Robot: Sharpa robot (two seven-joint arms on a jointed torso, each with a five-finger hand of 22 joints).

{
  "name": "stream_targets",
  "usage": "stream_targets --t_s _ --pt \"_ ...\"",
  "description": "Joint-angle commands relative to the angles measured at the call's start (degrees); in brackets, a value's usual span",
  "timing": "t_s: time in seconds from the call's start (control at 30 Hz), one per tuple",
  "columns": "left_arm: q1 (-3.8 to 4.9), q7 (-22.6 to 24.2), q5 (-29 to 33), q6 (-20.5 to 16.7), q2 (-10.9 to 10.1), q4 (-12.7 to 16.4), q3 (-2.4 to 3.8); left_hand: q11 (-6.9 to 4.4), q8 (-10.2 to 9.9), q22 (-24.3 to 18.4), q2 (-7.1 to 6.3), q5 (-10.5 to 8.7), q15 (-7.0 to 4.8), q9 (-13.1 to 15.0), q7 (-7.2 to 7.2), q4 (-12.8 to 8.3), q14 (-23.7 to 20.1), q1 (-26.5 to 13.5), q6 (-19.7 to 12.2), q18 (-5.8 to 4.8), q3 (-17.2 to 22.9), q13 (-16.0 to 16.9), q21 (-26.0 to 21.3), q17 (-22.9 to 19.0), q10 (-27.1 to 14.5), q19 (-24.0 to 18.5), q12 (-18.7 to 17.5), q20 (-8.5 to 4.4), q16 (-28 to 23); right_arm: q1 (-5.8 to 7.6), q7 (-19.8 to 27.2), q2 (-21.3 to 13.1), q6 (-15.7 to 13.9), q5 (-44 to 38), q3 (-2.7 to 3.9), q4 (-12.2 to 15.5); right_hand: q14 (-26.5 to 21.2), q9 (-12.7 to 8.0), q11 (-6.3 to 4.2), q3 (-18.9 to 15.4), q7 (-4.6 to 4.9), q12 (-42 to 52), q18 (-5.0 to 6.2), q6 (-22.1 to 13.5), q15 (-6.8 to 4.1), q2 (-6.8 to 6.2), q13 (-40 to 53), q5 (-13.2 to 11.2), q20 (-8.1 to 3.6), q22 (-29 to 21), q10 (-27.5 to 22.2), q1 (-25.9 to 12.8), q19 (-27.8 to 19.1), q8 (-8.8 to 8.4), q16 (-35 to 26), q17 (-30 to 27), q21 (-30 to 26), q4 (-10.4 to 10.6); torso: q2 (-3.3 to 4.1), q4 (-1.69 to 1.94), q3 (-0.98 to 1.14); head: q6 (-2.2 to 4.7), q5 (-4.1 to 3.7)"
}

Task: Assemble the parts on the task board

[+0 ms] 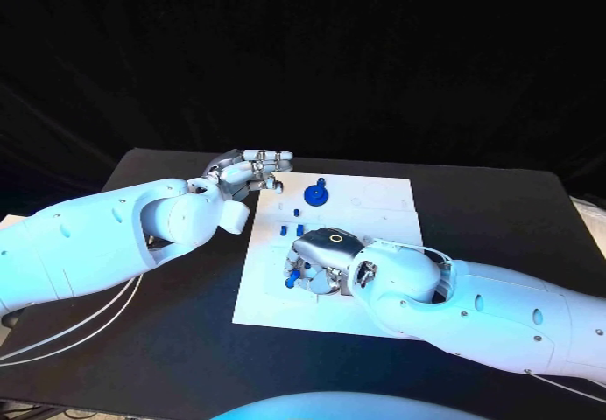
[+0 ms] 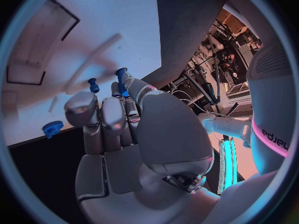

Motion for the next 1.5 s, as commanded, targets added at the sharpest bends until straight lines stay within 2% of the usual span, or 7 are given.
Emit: stream_targets --t_s 0.03,0.23,0.43,0.77,1.13,1.3,1.5 --pt "0.0 0.15 -0.23 1.13 0.06 0.08 0.03 0.06 -0.16 -0.06 0.56 0.22 -0.05 -0.05 -0.01 0.08 -0.42 -0.08 -0.25 1.13 -0.33 0.07 -0.3 -0.07 -0.38 -0.37 0.38 0.17 -0.19 -0.42 -0.95 0.36 2.11 -2.11 -0.12 -0.28 1.6 0.07 -1.21 0.41 0.2 0.16 -0.48 -0.06 -0.2 0.4 0.08 0.2 -0.13 -0.02 1.8 -0.42 -0.29 -0.33 0.19 0.07 0.12 0.09 0.0 -0.02 -0.01 -0.11 0.11" --pt "0.0 0.12 -0.24 1.11 0.04 0.1 0.03 0.06 -0.16 -0.06 0.56 0.22 -0.05 -0.05 -0.01 0.08 -0.42 -0.08 -0.25 1.13 -0.33 0.07 -0.3 -0.07 -0.38 -0.37 0.38 0.17 -0.19 -0.73 -1.32 1.01 3.34 -2.85 -0.21 -0.44 1.6 0.02 -1.14 0.42 0.22 -0.12 -0.38 -0.21 -0.1 -0.01 0.08 0.19 -0.08 -0.49 1.69 -0.94 -0.57 -0.47 0.2 0.03 -0.18 0.07 0.0 0.0 -0.05 -0.18 0.08" --pt "0.0 0.07 -0.24 1.12 0.02 0.12 0.03 0.06 -0.16 -0.06 0.56 0.22 -0.05 -0.05 -0.01 0.08 -0.42 -0.08 -0.25 1.13 -0.33 0.07 -0.3 -0.07 -0.38 -0.37 0.38 0.17 -0.19 -0.82 -1.17 1.21 1.54 -2.63 -0.29 -0.45 -0.05 -1.11 0.76 -2.84 1.47 -3.55 0.61 -9.1 1.65 -4.56 -0.19 1.77 1.16 -6.28 -5.64 -6.1 -3.65 -2.04 -3.56 -4.27 -4.24 1.64 -0.04 -0.02 -0.04 -0.21 0.12" --pt "0.0 -0.12 -0.24 1.28 -0.12 0.08 0.03 0.06 -0.16 -0.06 0.56 0.22 -0.05 -0.05 -0.01 0.08 -0.42 -0.08 -0.25 1.13 -0.33 0.07 -0.3 -0.07 -0.38 -0.37 0.38 0.17 -0.19 -1.05 0.16 -1.52 -10.42 -1.43 -0.25 1.85 -2.25 -0.8 1.88 -10.56 1.48 -2.47 1.7 -13.85 2.57 -4.87 0.14 2.46 2.09 -12.93 -12.82 -5.81 -6.38 -1.78 -9.18 -11.03 -9.38 2.28 -0.1 -0.09 0.05 -0.05 -0.02" --pt "0.0 -0.37 -0.25 1.36 -0.48 0.02 0.02 0.08 -0.12 -0.14 0.66 0.22 -0.04 -0.11 0.01 0.02 -0.49 -0.07 -0.28 1.13 -0.45 0.11 -0.43 -0.16 -0.51 -0.37 0.54 0.19 -0.21 2.21 0.5 -16.17 -13.43 13.59 1.13 11.14 0.24 -0.32 0.82 -13.29 2.48 4.3 0.59 -9.59 1.76 -2.35 1.06 5.52 1.48 -6.79 -4.68 -5.48 -2.97 -0.7 -4.15 -6.38 -5.17 3.31 -0.36 -0.65 -0.03 1.09 -1.95" --pt "0.0 -0.32 -0.29 1.25 -0.65 0.27 0.0 0.08 -0.12 -0.14 0.66 0.22 -0.04 -0.11 0.01 0.02 -0.49 -0.07 -0.28 1.13 -0.45 0.11 -0.43 -0.16 -0.51 -0.37 0.54 0.19 -0.21 3.97 -3.47 -23.98 -11.78 20.84 0.98 13.54 2.85 0.02 -2.07 -15.87 0.41 11.71 -1.31 -7.09 -0.56 -2.86 5.23 9.03 0.18 5.19 6.87 -9.26 2.23 0.69 4.52 3.02 3.56 6.34 -0.61 -1.35 -0.11 1.51 -2.82" --pt "0.0 -0.25 -0.34 1.13 -0.81 0.72 0.0 0.08 -0.11 -0.16 0.66 0.21 -0.03 -0.12 0.01 0.0 -0.51 -0.09 -0.29 1.13 -0.51 0.12 -0.47 -0.19 -0.55 -0.38 0.59 0.2 -0.22 4.14 -9.33 -29.9 -10.98 19.64 -0.1 14.88 3.41 0.29 -3.39 -20.73 -0.92 25.32 -2.34 -6.18 -1.76 -3.03 18.3 14.27 -1.15 11.22 6.49 -11.32 3.75 2.99 9.74 8.43 8.03 10.67 -0.66 -1.97 -0.03 2.13 -3.68"
